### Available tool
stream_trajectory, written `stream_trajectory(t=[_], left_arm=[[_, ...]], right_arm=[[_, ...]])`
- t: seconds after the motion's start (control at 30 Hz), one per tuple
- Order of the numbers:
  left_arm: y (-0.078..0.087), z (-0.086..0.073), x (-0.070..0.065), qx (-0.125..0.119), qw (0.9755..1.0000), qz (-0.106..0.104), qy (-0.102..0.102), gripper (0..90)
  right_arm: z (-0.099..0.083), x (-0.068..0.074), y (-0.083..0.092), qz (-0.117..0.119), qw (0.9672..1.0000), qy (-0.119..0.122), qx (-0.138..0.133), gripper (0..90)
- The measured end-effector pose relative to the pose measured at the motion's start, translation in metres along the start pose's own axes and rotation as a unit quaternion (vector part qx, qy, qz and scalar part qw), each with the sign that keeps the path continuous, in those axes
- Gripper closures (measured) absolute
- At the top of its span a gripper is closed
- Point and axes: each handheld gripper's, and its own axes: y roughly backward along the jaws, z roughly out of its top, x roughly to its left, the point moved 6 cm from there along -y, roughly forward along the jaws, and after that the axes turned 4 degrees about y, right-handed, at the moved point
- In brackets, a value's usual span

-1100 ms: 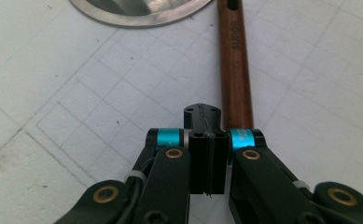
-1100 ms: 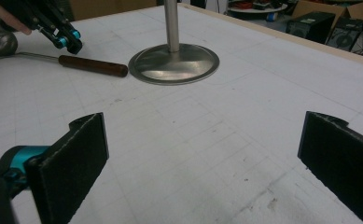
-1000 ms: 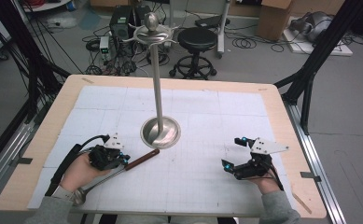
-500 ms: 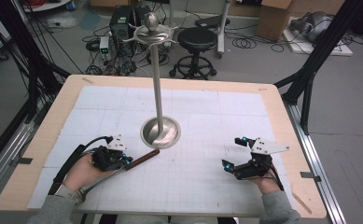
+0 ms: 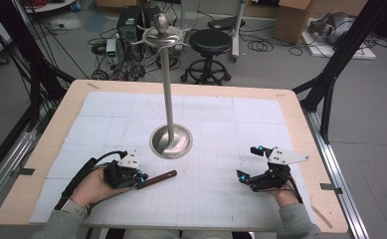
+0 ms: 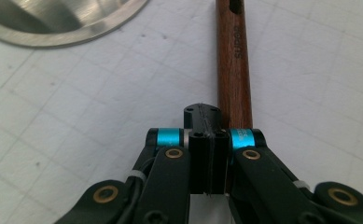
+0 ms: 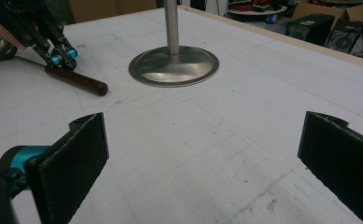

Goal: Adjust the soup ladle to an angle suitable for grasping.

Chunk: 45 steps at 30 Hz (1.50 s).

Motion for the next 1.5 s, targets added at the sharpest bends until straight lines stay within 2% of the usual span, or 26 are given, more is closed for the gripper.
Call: stream_trajectory(t=[0.13,0.23,0.33,0.5,0.57,0.63,0.67,0.73,0.87,0.97,1.1,1.17,1.27,1.5], left_arm=[[-0.001,0.0,-0.006,0.0,0.9999,-0.007,-0.013,89.6],[0.0,0.0,-0.007,-0.001,0.9999,-0.008,-0.015,89.6],[0.002,0.001,-0.005,-0.006,0.9996,0.008,-0.027,89.6],[0.02,0.005,-0.002,-0.045,0.9988,0.012,-0.014,88.7],[0.026,0.003,-0.004,-0.054,0.9984,0.009,-0.012,83.4],[0.029,-0.001,-0.005,-0.051,0.9984,0.017,-0.021,74.6],[0.03,-0.002,-0.006,-0.049,0.9983,0.017,-0.029,70.8],[0.033,-0.005,-0.007,-0.045,0.9984,0.011,-0.032,59.2],[0.041,-0.006,-0.011,-0.05,0.9983,0.001,-0.031,41.3],[0.046,-0.004,-0.012,-0.062,0.9977,0.009,-0.024,25.5],[0.051,-0.003,-0.011,-0.064,0.9978,0.018,-0.006,16.8],[0.053,-0.002,-0.011,-0.064,0.9978,0.016,-0.002,15.9],[0.054,-0.002,-0.013,-0.06,0.9981,0.01,-0.004,15.9],[0.05,-0.006,-0.015,-0.048,0.9987,0.015,-0.008,16.5]], right_arm=[[0.0,0.0,0.0,0.0,1.0,0.002,0.0,0.8],[0.0,0.0,0.0,0.0,1.0,0.002,0.0,0.8],[0.0,0.0,0.0,0.0,1.0,0.001,-0.001,0.7],[0.0,0.0,0.001,0.0,1.0,-0.003,0.001,0.8],[0.0,0.001,0.001,0.001,1.0,-0.004,0.002,0.7],[0.0,0.001,0.001,0.001,1.0,-0.002,0.001,0.8],[0.0,0.0,0.001,0.001,1.0,0.0,0.001,0.8],[0.0,0.001,0.001,0.0,1.0,-0.003,0.002,0.7],[0.0,0.0,0.001,0.001,1.0,-0.002,0.001,0.7],[0.0,0.0,0.0,0.004,1.0,-0.008,0.0,0.8],[0.0,-0.002,0.0,0.005,1.0,-0.008,-0.004,0.8],[0.0,-0.003,0.0,0.006,0.9999,-0.012,-0.006,0.8],[0.0,-0.004,-0.001,0.007,0.9998,-0.014,-0.006,0.7],[0.0,-0.003,-0.001,0.006,0.9999,-0.012,-0.006,0.8]])
